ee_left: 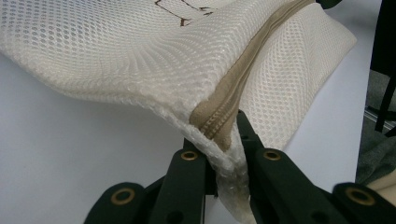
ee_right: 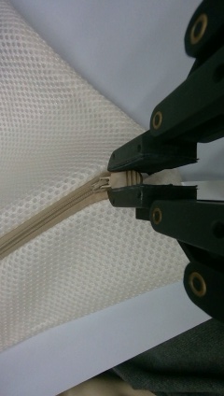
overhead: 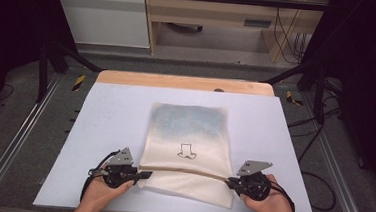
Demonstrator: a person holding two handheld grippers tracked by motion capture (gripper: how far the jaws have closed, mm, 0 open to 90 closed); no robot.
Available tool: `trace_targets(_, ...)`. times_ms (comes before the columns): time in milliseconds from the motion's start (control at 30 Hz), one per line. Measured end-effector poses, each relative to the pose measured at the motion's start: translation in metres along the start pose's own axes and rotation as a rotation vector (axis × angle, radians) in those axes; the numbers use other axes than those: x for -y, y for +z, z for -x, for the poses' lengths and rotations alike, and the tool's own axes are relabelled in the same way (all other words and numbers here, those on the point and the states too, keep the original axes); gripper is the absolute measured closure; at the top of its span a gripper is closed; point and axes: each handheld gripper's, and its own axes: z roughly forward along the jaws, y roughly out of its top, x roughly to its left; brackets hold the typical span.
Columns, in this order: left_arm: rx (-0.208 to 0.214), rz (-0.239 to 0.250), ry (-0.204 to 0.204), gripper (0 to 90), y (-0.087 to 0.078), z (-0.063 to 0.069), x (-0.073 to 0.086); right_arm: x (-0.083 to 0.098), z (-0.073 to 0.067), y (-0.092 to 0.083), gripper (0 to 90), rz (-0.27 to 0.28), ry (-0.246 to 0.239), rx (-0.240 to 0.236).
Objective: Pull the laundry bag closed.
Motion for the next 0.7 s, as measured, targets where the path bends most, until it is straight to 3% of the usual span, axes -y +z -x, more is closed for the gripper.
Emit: trace_targets(700, 0.001, 0.004, -0.001, 84.8, -0.0011, 0.0, -0.0003, 0.0082, 0.0022, -0.0006, 81.9, -0.011, 0.014, 0.0)
